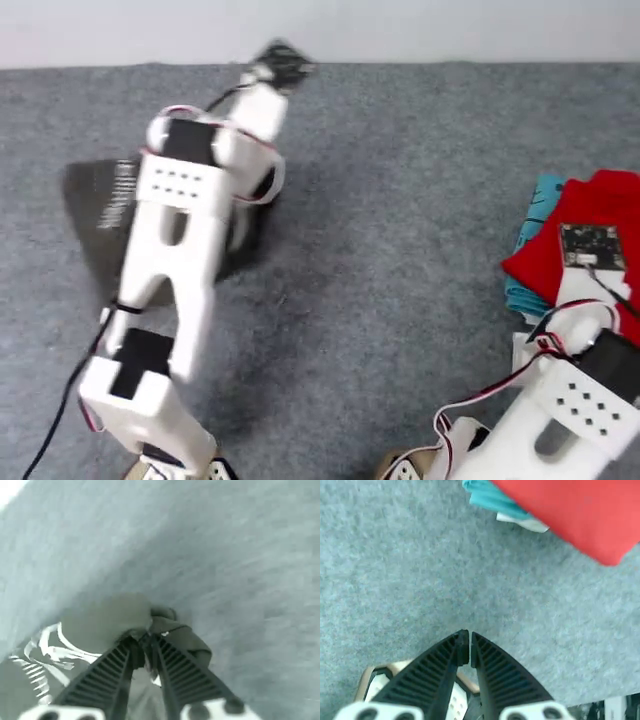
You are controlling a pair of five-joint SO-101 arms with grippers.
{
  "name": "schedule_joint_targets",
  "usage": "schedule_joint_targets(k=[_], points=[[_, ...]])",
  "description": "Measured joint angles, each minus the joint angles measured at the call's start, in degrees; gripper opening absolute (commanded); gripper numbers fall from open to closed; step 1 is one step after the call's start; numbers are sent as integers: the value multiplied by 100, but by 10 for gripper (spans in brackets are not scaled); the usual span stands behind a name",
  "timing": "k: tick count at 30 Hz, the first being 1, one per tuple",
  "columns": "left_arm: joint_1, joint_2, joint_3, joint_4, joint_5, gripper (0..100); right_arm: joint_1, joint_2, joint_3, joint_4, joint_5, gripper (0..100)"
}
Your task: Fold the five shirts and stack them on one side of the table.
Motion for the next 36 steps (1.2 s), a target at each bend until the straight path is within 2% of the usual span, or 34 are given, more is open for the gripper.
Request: schedule_joint_targets(k=[6, 9, 12, 17, 20, 23, 28, 33, 36], points=[[1468, 0, -756, 862, 0, 14, 0, 0, 211, 0, 0, 9], [2004, -105, -738, 1081, -26, 14, 0, -9, 211, 0, 0, 9], [2119, -457, -273, 1108, -167, 14, 0, -9, 211, 0, 9, 9], [1996, -1301, 1301, 1108, -686, 14, 0, -9, 211, 0, 431, 9], [1521, -1908, 2382, 1108, -976, 14, 0, -9, 211, 0, 554, 9], [738, -2505, 3385, 1099, -1459, 14, 0, -9, 211, 0, 571, 9], [-1090, -3218, 4765, 1037, -2620, 14, 0, -9, 211, 0, 580, 9], [-3068, -3376, 5618, 325, -3692, 15, -158, -9, 211, 0, 580, 9], [-3736, -3411, 5670, 141, -3921, 16, -369, -9, 211, 0, 580, 9]])
